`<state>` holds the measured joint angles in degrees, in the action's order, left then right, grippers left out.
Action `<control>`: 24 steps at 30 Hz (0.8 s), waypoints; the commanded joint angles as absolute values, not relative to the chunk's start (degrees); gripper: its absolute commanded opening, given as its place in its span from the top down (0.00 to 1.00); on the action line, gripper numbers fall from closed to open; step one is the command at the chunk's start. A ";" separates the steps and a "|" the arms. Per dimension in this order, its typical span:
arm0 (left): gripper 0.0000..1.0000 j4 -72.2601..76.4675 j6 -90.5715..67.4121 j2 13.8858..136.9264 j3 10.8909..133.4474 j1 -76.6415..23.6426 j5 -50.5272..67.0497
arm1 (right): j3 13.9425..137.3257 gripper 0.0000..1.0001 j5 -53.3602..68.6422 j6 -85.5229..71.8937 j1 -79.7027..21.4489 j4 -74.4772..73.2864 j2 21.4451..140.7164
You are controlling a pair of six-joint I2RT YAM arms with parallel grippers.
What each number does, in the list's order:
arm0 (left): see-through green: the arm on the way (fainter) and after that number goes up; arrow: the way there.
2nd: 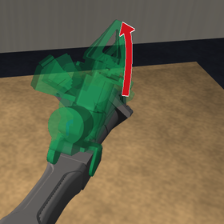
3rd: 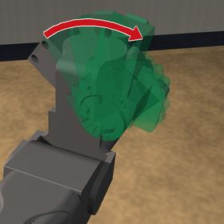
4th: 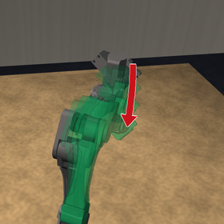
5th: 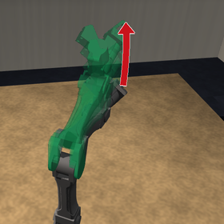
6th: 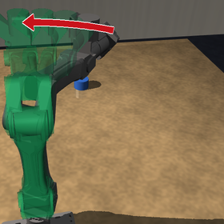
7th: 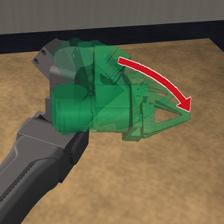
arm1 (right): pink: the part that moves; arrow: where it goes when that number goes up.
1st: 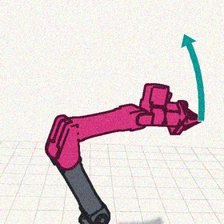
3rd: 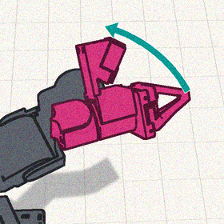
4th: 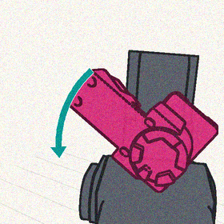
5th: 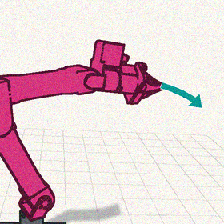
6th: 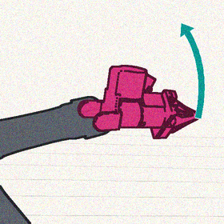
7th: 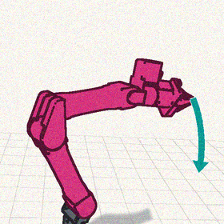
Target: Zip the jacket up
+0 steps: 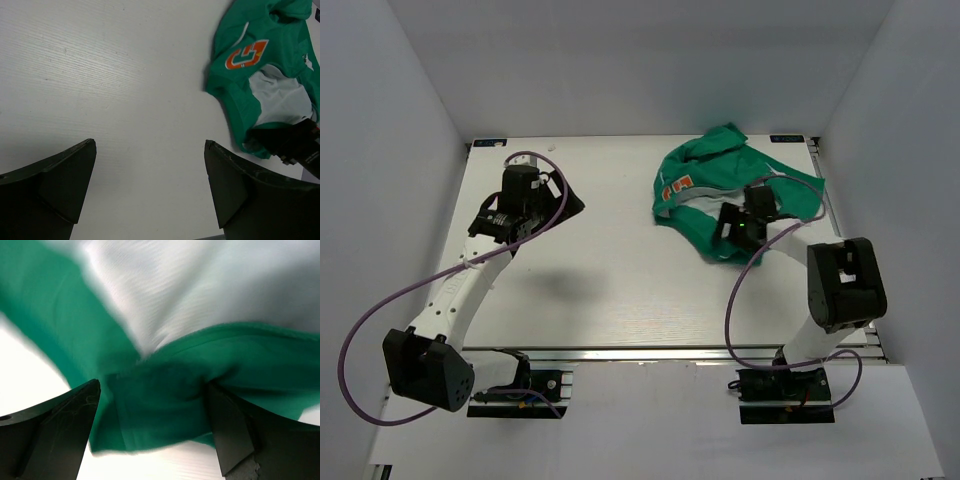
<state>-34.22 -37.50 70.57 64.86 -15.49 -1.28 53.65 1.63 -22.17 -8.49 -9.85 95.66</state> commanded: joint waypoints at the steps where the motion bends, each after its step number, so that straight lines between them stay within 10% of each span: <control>1: 0.02 -33.04 -37.18 70.14 64.42 -15.29 -0.17 | 50.98 0.11 7.20 -29.15 -22.12 -6.25 97.46; 10: 0.02 -38.58 -38.06 69.34 66.36 -15.29 -6.15 | 67.22 0.11 15.20 -33.05 -45.44 -2.82 105.56; 24: 0.02 -35.08 -36.91 70.05 48.56 -18.45 13.79 | 45.03 0.11 0.54 -35.07 -19.97 -17.90 67.43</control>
<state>-36.60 -37.69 70.19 55.51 -16.14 4.14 52.49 5.89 -33.63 -24.10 -7.33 71.13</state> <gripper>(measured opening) 0.981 0.894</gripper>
